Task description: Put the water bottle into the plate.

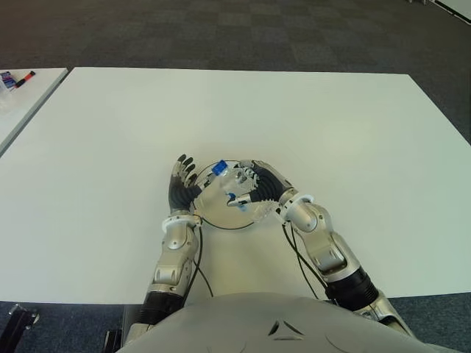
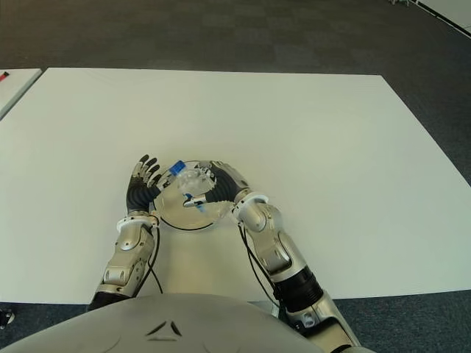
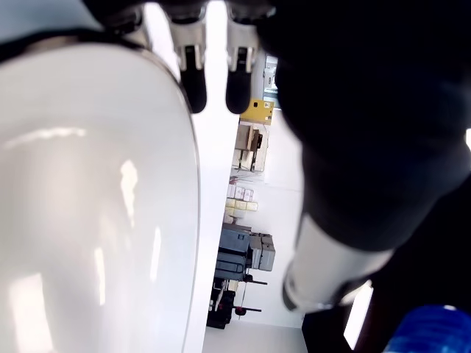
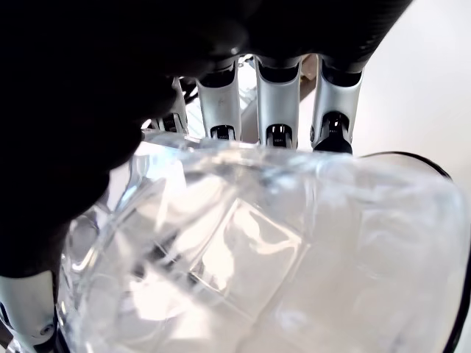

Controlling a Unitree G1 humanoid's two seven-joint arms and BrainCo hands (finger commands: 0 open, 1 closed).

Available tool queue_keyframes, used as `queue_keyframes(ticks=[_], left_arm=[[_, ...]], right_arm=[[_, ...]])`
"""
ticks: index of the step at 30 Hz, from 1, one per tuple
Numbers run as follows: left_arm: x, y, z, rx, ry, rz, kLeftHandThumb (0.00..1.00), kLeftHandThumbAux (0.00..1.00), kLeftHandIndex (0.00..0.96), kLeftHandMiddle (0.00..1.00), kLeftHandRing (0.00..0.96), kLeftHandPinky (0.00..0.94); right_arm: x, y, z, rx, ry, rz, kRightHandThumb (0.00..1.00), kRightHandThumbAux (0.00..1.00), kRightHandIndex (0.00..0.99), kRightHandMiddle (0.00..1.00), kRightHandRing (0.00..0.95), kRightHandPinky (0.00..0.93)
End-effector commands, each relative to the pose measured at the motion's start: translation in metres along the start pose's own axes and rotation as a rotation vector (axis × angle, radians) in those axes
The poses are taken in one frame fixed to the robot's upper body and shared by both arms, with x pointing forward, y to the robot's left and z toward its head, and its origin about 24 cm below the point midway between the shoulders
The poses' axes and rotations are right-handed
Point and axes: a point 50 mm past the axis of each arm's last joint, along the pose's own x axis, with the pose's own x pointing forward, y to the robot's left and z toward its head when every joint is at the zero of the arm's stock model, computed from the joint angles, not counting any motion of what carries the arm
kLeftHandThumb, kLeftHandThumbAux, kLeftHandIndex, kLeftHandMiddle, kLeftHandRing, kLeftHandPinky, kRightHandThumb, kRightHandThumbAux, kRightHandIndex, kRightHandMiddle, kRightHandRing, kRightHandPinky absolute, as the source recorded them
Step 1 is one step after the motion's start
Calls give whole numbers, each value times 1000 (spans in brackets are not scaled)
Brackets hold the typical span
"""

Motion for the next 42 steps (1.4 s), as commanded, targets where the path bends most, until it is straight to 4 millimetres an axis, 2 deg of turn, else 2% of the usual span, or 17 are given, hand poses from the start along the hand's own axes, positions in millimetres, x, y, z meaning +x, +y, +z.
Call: queue_keyframes(ticks=[1, 4, 10, 23, 42], left_arm=[[2, -18, 1, -84, 6, 9, 0, 930, 111, 149, 140, 172], [1, -18, 1, -84, 2, 15, 0, 928, 110, 152, 145, 180], [0, -17, 1, -91, 2, 31, 0, 929, 114, 160, 154, 185], [-1, -17, 2, -95, -4, 48, 0, 935, 142, 188, 176, 197], [0, -18, 1, -107, -6, 47, 0, 955, 148, 181, 174, 199]], right_arm=[[26, -3, -7, 9, 24, 24, 947, 666, 358, 483, 568, 725], [36, -4, -10, 7, 44, 41, 947, 667, 355, 484, 573, 732], [44, -8, -9, -13, 59, 47, 945, 670, 349, 484, 584, 755], [47, -11, -8, -63, 63, 38, 946, 670, 347, 492, 594, 771], [51, -10, -14, -97, 91, 58, 948, 666, 354, 514, 599, 770]])
